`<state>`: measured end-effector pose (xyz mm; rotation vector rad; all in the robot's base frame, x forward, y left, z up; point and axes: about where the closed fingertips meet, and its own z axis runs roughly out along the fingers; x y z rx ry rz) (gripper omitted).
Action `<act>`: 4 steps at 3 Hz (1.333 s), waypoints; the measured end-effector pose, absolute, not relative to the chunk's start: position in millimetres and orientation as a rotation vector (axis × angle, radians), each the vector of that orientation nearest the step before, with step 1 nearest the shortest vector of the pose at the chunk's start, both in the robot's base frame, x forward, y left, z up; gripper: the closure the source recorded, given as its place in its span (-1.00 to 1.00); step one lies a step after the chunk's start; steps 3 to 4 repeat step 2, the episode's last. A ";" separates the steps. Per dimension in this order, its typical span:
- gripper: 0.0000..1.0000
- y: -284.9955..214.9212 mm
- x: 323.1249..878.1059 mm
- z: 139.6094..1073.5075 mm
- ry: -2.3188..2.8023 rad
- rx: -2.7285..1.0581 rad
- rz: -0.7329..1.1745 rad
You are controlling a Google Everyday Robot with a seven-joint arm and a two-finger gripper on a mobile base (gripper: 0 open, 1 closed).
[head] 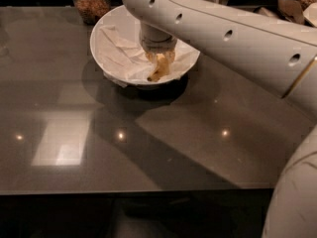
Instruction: Pick banana from white bowl
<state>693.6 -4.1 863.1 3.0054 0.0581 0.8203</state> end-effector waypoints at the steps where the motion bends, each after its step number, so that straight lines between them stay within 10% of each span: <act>1: 1.00 -3.2 691.5 893.2 0.071 2.978 0.873; 4: 1.00 -3.6 683.8 926.3 0.092 2.974 0.884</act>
Offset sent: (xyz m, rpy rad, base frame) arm -0.0196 0.0010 0.1043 -0.0217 -0.0491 0.0358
